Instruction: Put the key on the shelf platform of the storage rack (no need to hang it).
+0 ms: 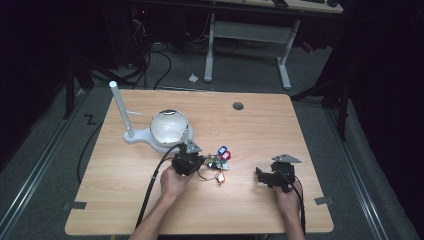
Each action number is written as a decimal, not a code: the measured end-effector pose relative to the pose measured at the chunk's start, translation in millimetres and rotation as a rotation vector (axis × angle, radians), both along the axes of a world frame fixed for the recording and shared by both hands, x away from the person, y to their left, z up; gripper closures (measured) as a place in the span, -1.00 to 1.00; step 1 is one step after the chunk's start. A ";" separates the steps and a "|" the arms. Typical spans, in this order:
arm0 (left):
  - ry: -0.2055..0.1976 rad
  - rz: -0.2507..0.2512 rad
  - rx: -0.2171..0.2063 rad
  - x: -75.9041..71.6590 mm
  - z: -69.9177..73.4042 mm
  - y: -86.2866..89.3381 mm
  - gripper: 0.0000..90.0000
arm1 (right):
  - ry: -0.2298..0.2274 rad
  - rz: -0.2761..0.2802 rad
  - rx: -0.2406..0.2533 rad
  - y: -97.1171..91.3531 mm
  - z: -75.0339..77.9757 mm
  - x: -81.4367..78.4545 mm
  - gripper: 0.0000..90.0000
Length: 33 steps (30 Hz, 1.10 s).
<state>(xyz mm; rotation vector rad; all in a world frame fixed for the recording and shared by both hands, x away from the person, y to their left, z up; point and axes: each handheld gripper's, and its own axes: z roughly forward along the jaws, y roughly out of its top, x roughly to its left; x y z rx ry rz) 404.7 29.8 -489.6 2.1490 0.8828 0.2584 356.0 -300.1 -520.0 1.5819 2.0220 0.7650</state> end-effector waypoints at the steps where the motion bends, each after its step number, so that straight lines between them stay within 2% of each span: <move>1: -0.001 -0.001 -0.003 -0.5 1.2 0.6 0.92 | 0.000 -0.001 0.000 0.1 0.0 0.0 -0.68; 9: -0.020 -0.002 -0.008 -4.5 11.6 6.5 0.93 | 0.000 -0.001 0.000 0.1 0.0 0.0 -0.68; 15: -0.050 -0.009 -0.013 -8.1 27.1 12.0 0.93 | 0.000 0.000 0.000 0.0 0.0 0.0 -0.68; 17: -0.044 -0.008 -0.027 -8.8 30.7 14.6 0.94 | 0.000 -0.001 0.001 0.1 0.0 0.0 -0.68; 26: -0.064 -0.012 -0.048 -11.9 49.5 23.6 0.94 | 0.000 0.000 0.000 0.0 0.0 0.0 -0.68; 33: -0.071 0.000 -0.064 -13.2 55.1 32.4 0.94 | -0.001 0.001 -0.001 -0.1 -0.1 0.1 -0.68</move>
